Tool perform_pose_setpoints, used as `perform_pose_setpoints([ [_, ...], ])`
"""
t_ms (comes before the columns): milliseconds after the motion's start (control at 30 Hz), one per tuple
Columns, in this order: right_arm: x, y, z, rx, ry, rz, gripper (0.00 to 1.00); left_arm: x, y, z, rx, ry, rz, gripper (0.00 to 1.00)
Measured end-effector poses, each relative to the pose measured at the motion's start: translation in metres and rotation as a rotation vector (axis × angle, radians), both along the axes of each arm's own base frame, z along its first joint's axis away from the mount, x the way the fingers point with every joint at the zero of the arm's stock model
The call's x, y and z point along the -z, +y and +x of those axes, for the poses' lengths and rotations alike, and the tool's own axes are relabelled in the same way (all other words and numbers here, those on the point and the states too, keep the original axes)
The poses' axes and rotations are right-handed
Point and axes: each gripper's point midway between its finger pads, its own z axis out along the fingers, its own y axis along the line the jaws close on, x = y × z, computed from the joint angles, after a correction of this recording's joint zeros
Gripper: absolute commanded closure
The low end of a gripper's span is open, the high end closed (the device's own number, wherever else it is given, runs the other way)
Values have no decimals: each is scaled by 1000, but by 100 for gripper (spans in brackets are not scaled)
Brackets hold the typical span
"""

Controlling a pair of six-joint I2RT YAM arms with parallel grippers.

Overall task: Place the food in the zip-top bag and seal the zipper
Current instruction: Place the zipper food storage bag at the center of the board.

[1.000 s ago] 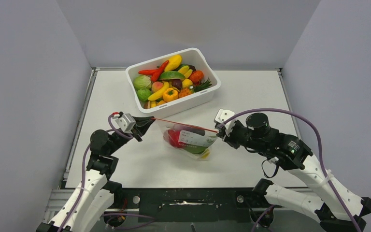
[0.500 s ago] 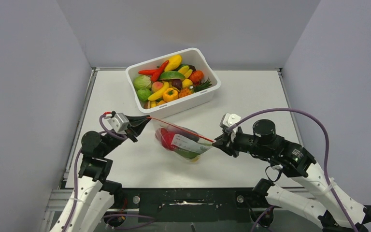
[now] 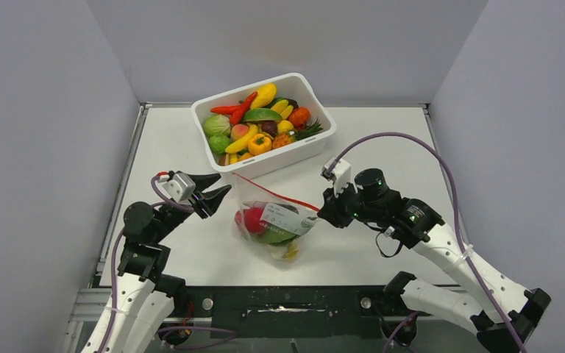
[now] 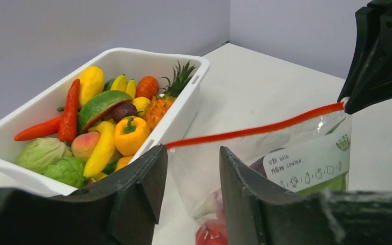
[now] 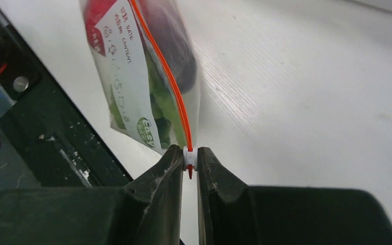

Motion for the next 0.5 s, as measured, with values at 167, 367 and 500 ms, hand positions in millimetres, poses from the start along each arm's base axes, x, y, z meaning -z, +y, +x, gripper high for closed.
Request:
perform_pose_setpoints([
  [167, 10, -31, 33, 197, 25, -27, 100, -3, 3, 4, -25, -5, -11, 44],
  [367, 17, -80, 62, 442, 47, -58, 95, 0, 4, 8, -42, 23, -25, 40],
  [500, 23, -99, 69, 554, 67, -87, 94, 0, 6, 10, -60, 40, -45, 40],
])
